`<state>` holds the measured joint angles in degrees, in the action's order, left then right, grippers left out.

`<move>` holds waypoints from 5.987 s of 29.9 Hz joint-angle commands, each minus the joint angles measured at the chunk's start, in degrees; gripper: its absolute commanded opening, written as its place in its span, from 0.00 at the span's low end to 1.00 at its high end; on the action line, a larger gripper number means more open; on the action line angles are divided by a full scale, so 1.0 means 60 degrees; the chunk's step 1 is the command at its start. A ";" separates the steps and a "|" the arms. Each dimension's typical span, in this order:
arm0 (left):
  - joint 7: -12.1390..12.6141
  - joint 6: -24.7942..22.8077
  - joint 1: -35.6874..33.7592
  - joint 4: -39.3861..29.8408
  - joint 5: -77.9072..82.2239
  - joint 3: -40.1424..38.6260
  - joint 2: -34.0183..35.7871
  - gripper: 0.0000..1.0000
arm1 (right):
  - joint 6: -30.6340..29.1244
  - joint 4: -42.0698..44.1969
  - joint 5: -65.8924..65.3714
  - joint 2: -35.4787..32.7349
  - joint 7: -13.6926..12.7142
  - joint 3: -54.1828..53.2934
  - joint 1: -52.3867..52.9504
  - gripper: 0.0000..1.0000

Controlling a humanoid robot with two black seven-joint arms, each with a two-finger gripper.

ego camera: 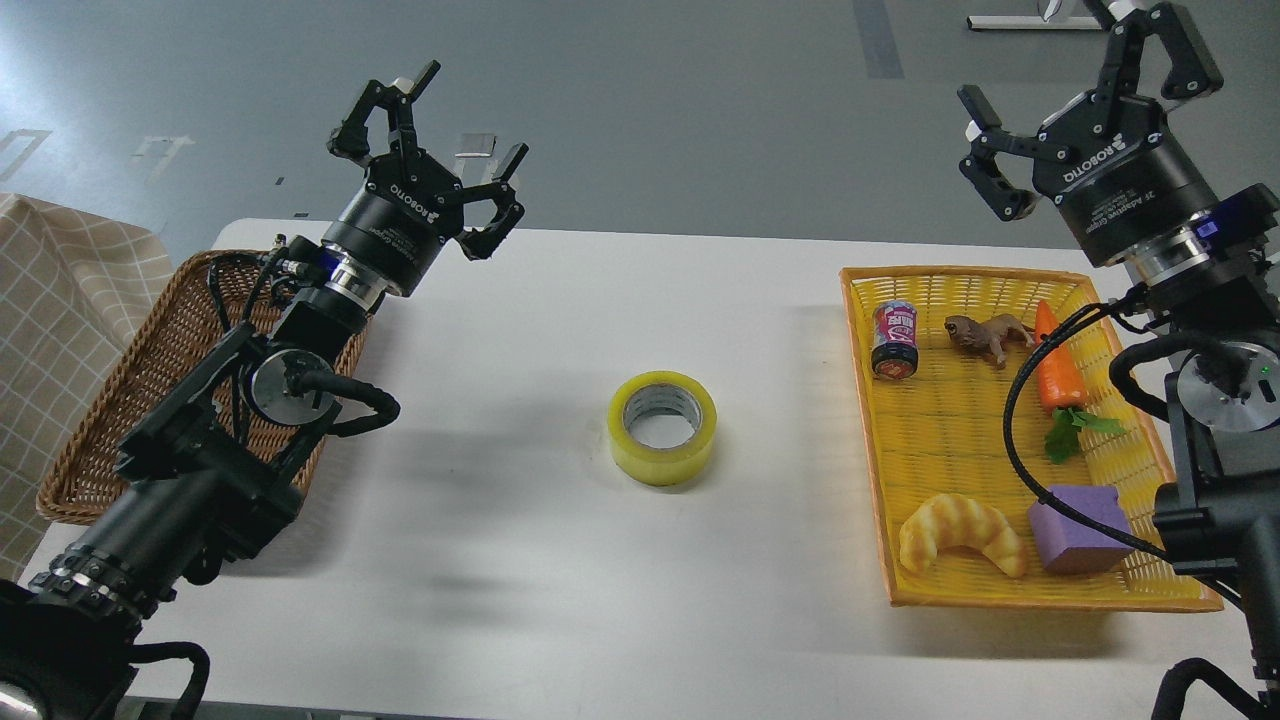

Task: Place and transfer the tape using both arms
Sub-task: 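Withdraw the right gripper back above the tray, then reach the left gripper from the basket toward the tape roll, then grasp the tape roll's rim with the left gripper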

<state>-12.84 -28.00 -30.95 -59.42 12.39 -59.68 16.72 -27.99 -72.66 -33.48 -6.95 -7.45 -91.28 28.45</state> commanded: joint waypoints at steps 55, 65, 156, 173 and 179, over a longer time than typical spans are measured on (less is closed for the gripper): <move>-0.0043 0.0433 -0.0248 -0.1888 0.6019 0.0001 0.2002 0.98 | -0.0002 0.0744 0.1405 0.1099 -0.0311 -0.0065 -0.0962 1.00; -0.0351 0.0375 -0.0292 -0.3221 0.9853 0.1127 0.2926 0.98 | -0.0002 0.0729 0.1405 0.1041 -0.0311 -0.0401 -0.1299 1.00; 0.3956 0.0000 -0.2137 -0.0381 1.6510 0.6139 -0.0736 0.49 | -0.0002 0.0963 0.1639 0.0836 -0.0194 -0.1105 -0.2090 1.00; 0.2887 0.0000 -0.2707 -0.0410 1.7110 0.6022 -0.0634 0.00 | -0.0002 0.0963 0.1639 0.0880 -0.0180 -0.1105 -0.2105 1.00; 0.2872 0.0000 -0.3191 -0.0556 1.7037 0.5978 -0.0005 0.00 | -0.0002 0.0934 0.1639 0.0909 -0.0180 -0.1105 -0.2105 1.00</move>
<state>4.50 -28.00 -49.05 -62.60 114.73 -23.79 15.08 -28.00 -66.92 -23.64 -1.60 -8.53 -97.91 15.82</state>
